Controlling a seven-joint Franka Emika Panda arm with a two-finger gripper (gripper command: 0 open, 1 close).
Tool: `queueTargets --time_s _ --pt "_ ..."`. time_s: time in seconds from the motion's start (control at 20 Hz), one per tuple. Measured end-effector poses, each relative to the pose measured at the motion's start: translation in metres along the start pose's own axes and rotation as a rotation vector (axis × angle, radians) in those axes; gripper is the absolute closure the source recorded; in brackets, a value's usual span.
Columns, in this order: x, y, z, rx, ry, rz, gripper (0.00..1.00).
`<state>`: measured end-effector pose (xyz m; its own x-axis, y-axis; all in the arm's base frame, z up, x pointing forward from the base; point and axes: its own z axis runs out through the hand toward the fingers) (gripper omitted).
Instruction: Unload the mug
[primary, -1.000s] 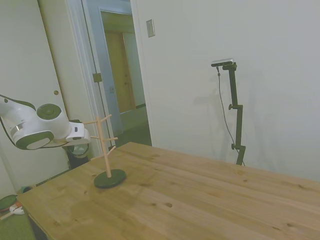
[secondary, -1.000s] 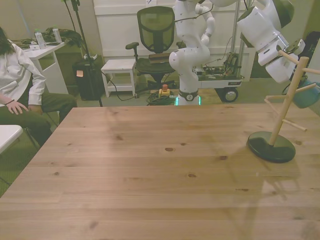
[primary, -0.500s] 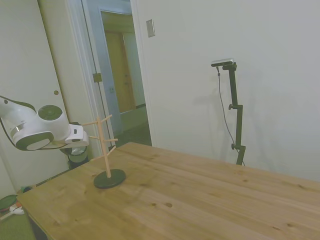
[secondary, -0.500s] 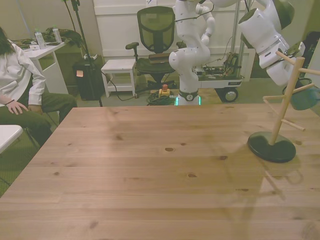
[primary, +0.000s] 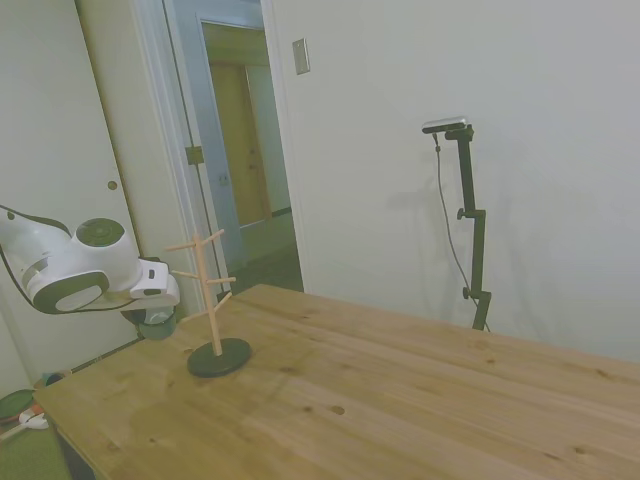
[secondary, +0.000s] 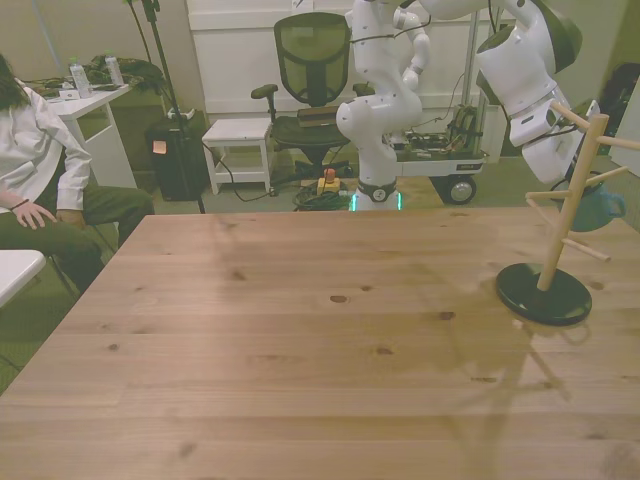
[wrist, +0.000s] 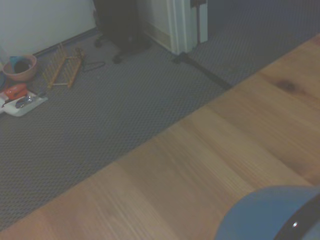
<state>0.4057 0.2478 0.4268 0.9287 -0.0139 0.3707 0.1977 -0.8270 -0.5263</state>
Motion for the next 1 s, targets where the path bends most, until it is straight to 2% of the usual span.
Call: queueTargets --time_s 0.2,0.35,0.7,1.0 --pt "-0.013 -0.005 -0.010 -0.013 -0.010 -0.009 1.00" --pt "-0.020 0.001 -0.031 -0.052 -0.010 0.028 1.00" --pt "-0.033 0.034 -0.114 -0.156 -0.098 0.157 1.00" --pt "-0.037 0.083 -0.183 -0.264 -0.060 0.249 1.00"
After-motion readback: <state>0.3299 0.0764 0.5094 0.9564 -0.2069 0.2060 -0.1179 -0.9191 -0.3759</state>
